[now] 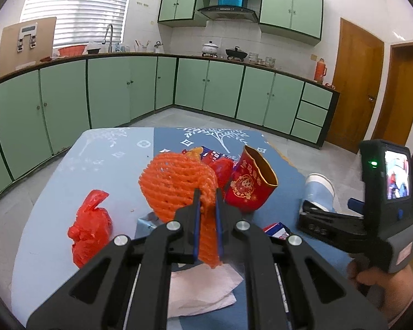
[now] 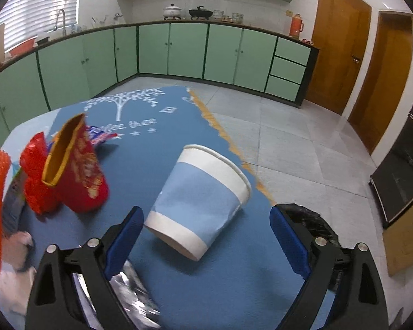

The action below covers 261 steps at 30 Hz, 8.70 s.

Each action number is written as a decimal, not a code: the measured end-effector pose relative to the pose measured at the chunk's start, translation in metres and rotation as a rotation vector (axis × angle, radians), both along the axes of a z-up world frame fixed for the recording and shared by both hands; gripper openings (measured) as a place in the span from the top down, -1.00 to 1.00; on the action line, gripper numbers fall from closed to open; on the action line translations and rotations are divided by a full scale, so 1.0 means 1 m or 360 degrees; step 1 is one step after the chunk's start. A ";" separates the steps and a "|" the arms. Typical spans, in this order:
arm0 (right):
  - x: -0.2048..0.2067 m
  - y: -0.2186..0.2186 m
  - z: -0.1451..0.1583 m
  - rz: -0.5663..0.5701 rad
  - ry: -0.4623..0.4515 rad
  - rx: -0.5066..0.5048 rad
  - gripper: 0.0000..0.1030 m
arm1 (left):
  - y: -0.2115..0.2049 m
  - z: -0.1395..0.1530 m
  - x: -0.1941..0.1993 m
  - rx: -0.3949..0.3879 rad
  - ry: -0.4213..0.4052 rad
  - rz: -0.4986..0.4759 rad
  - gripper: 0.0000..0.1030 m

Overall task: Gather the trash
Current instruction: 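Grasp the blue-white paper cup with the right tool while the left tool holds the net, then carry the net and paper cup to the black bin and release both, then grasp the white tissue with the left tool while the right tool grasps the snack wrapper, then carry the tissue and snack wrapper to the black bin and release both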

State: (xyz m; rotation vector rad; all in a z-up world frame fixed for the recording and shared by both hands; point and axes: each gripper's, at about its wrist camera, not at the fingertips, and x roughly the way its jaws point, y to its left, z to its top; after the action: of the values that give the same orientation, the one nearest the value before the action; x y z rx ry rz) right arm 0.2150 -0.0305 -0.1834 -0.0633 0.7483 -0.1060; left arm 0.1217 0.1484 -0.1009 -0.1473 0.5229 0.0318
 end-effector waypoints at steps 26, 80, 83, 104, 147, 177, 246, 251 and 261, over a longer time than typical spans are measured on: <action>-0.011 -0.015 0.002 0.0331 0.0044 0.0280 -0.11 | -0.027 0.000 -0.003 0.0067 0.0009 -0.0080 0.84; -0.094 -0.239 0.055 -0.0188 -0.0208 0.0315 -0.08 | -0.228 0.043 0.001 -0.0039 -0.0137 -0.0813 0.84; -0.094 -0.258 0.040 -0.0244 -0.0160 0.0308 -0.08 | -0.253 0.031 0.014 -0.0060 -0.0086 -0.0884 0.84; -0.071 -0.308 -0.046 -0.0323 0.0055 0.0270 -0.36 | -0.309 -0.036 0.067 -0.0039 0.0179 -0.1014 0.21; -0.072 -0.017 -0.003 0.0682 0.0028 0.0326 -0.80 | 0.005 -0.052 -0.037 0.0166 0.0326 0.0043 -0.52; -0.060 0.021 -0.032 0.0845 0.0177 0.0304 -0.02 | 0.006 -0.060 -0.024 0.0072 0.0379 0.0007 0.87; -0.105 -0.301 -0.003 -0.0175 -0.0085 0.0423 0.91 | -0.322 -0.036 0.076 0.0141 0.0134 -0.1019 0.88; -0.102 -0.314 -0.018 -0.0213 -0.0044 0.0438 0.81 | -0.344 -0.054 0.085 0.0177 0.0185 -0.1076 0.73; -0.089 -0.323 -0.022 -0.0265 -0.0042 0.0426 0.38 | -0.334 -0.050 0.089 0.0121 0.0186 -0.1041 0.23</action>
State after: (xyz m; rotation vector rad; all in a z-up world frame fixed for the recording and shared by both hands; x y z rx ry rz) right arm 0.1261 -0.3534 -0.2058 0.2551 0.7348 -0.1640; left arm 0.2105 -0.1853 -0.1511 0.1055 0.6654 -0.5802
